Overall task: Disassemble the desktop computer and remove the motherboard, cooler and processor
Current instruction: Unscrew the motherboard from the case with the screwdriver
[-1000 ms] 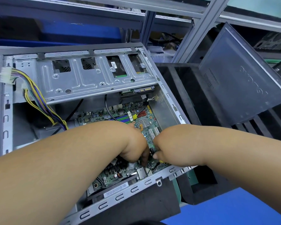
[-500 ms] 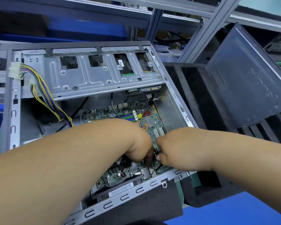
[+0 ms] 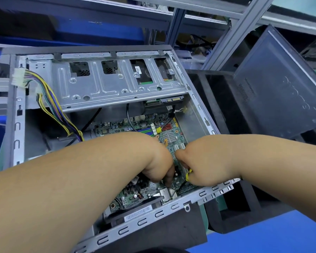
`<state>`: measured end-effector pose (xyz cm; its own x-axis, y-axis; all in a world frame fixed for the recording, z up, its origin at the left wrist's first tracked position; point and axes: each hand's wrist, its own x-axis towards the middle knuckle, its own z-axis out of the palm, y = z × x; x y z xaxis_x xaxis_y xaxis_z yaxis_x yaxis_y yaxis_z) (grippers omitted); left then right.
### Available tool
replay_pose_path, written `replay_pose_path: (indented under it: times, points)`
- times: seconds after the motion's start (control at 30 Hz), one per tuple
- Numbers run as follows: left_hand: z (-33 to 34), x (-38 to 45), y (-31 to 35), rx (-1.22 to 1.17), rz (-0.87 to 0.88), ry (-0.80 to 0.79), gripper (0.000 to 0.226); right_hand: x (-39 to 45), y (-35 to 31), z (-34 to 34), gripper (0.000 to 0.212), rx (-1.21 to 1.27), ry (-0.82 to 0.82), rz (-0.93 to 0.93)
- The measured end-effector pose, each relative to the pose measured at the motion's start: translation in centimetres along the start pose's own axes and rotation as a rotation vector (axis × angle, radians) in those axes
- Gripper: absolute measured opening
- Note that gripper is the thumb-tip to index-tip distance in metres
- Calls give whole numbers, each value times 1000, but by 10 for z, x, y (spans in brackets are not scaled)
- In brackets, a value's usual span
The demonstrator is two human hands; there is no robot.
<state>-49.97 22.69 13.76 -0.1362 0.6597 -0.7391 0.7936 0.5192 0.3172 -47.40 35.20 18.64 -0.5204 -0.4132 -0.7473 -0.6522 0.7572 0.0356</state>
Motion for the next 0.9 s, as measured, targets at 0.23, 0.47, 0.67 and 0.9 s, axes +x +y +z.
replay_pose_path:
  times: [0.23, 0.47, 0.67, 0.9]
  points:
    - [-1, 0, -1, -20, 18, -25, 47, 3, 3, -10, 14, 88, 7, -47]
    - [0, 0, 0, 7, -7, -44, 44, 3, -4, 7, 21, -78, 153, -71]
    - [1, 2, -4, -27, 20, -41, 48, -2, -1, 8, 19, 34, 154, -65]
    - [-1, 1, -2, 22, 28, -37, 48, -7, 7, 9, 19, 117, 216, -80]
